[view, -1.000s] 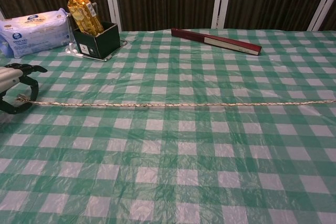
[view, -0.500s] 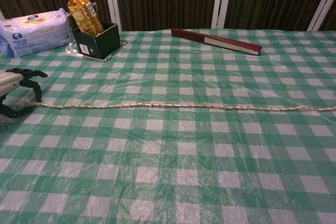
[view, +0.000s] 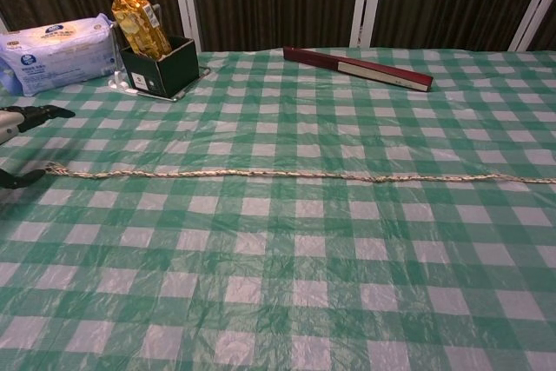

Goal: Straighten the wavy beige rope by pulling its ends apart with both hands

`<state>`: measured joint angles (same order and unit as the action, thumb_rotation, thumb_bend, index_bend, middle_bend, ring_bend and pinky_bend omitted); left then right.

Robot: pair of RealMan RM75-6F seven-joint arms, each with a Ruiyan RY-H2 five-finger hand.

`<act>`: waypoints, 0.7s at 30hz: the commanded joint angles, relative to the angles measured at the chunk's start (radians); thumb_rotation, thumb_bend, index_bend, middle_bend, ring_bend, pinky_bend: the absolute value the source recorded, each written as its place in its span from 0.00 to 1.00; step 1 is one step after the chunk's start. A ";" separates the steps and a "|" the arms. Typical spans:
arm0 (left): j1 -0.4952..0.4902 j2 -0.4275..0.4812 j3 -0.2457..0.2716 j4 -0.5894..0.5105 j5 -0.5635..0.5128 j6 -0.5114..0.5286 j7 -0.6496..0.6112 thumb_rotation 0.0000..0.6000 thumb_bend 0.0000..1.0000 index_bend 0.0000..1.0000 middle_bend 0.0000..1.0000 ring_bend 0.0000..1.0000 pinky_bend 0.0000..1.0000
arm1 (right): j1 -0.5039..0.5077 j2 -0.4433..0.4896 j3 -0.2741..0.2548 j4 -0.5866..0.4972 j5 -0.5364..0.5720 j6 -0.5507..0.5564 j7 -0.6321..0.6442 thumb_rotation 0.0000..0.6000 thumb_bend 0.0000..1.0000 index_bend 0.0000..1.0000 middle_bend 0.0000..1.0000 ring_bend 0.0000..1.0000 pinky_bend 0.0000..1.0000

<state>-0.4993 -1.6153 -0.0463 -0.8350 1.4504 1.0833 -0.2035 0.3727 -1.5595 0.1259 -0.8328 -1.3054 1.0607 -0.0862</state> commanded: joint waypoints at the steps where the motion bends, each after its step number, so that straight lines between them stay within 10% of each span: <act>1: 0.023 0.047 -0.004 -0.080 0.018 0.067 -0.036 1.00 0.42 0.00 0.00 0.00 0.02 | -0.040 0.048 0.006 -0.079 -0.012 0.083 0.023 1.00 0.42 0.16 0.00 0.00 0.00; 14: 0.262 0.395 0.068 -0.649 0.043 0.394 0.239 1.00 0.42 0.00 0.00 0.00 0.00 | -0.303 0.335 -0.080 -0.669 -0.197 0.580 -0.121 1.00 0.41 0.00 0.00 0.00 0.00; 21: 0.393 0.401 0.138 -0.669 0.095 0.525 0.280 1.00 0.42 0.00 0.00 0.00 0.00 | -0.385 0.354 -0.150 -0.731 -0.259 0.644 -0.130 1.00 0.41 0.00 0.00 0.00 0.00</act>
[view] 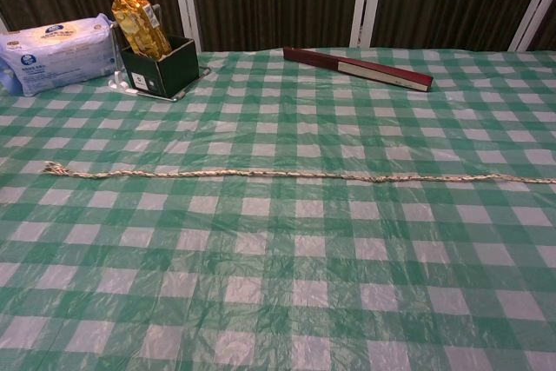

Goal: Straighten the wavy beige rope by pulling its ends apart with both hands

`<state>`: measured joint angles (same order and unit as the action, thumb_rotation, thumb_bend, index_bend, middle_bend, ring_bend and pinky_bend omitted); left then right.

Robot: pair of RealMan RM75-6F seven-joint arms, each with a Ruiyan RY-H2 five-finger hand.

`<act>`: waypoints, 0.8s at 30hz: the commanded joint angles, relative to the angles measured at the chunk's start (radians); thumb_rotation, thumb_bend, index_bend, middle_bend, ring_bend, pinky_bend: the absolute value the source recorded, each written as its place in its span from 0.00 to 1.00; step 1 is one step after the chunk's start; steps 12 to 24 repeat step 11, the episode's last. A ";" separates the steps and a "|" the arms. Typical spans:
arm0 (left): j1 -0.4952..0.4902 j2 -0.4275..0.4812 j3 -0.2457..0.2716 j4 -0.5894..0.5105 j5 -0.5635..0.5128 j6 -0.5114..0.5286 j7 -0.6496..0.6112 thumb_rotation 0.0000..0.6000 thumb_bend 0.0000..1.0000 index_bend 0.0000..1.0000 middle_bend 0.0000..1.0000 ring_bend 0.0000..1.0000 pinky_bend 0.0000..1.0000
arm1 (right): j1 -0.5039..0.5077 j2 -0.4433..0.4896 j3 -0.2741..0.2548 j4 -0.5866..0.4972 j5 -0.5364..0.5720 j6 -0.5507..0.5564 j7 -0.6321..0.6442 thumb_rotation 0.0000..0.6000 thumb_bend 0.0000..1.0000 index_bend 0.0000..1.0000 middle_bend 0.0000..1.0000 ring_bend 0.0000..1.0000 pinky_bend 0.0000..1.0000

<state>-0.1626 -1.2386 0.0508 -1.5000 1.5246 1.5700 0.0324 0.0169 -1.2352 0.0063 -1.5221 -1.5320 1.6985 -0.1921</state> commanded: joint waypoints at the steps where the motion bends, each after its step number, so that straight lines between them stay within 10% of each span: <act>1: 0.057 0.033 0.044 -0.007 0.023 0.029 0.053 1.00 0.42 0.00 0.00 0.00 0.00 | -0.031 0.032 -0.028 -0.047 -0.028 0.001 -0.028 1.00 0.41 0.00 0.00 0.00 0.00; 24: 0.061 0.044 0.025 -0.022 0.024 0.006 0.049 1.00 0.43 0.00 0.00 0.00 0.00 | -0.034 0.050 -0.020 -0.069 -0.016 -0.034 -0.034 1.00 0.41 0.00 0.00 0.00 0.00</act>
